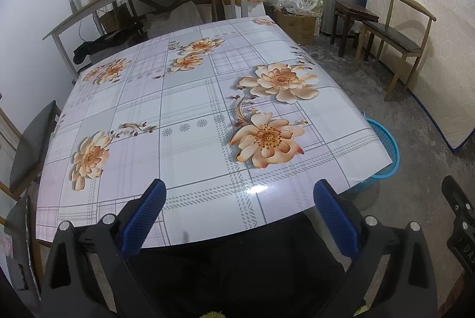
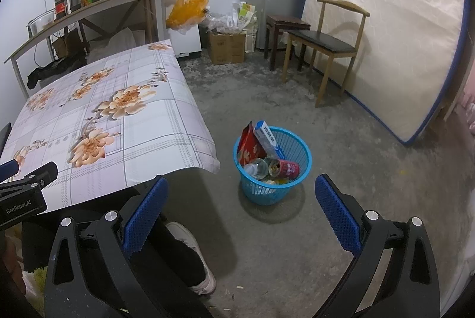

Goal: Collect trash

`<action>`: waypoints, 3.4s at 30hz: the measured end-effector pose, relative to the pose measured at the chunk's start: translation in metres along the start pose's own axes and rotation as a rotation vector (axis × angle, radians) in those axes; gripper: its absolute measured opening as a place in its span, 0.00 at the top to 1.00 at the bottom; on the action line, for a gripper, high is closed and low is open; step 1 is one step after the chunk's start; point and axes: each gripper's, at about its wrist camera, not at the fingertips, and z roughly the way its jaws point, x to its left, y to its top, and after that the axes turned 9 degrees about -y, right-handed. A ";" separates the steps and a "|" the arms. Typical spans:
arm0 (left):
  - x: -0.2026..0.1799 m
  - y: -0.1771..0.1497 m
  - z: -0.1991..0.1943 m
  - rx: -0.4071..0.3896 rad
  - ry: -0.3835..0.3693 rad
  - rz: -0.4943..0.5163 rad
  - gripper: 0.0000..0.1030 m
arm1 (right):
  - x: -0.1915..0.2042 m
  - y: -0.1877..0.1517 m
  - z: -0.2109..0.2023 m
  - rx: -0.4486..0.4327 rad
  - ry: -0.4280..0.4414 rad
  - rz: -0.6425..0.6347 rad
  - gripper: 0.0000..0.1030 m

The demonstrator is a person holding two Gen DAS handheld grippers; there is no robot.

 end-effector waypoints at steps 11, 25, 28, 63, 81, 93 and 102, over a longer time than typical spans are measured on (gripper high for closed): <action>0.000 0.000 0.000 -0.001 0.000 0.000 0.05 | 0.001 -0.001 -0.002 0.002 -0.001 0.001 0.08; -0.001 -0.002 -0.001 0.004 0.000 0.002 0.05 | -0.001 0.000 0.000 0.002 0.001 0.003 0.08; -0.001 -0.003 -0.001 0.004 -0.001 0.002 0.05 | -0.001 0.000 0.000 0.001 0.000 0.001 0.08; -0.001 0.001 -0.004 -0.004 0.000 0.004 0.05 | 0.006 0.004 -0.007 -0.008 0.001 0.004 0.08; -0.001 0.002 -0.005 -0.004 0.001 0.002 0.05 | 0.009 0.002 -0.008 -0.009 0.000 0.008 0.08; 0.000 0.001 -0.006 -0.001 0.001 0.004 0.05 | 0.010 0.000 -0.009 -0.008 0.001 0.012 0.08; -0.001 0.001 -0.005 -0.002 0.003 0.005 0.05 | 0.010 -0.001 -0.009 -0.008 0.002 0.012 0.08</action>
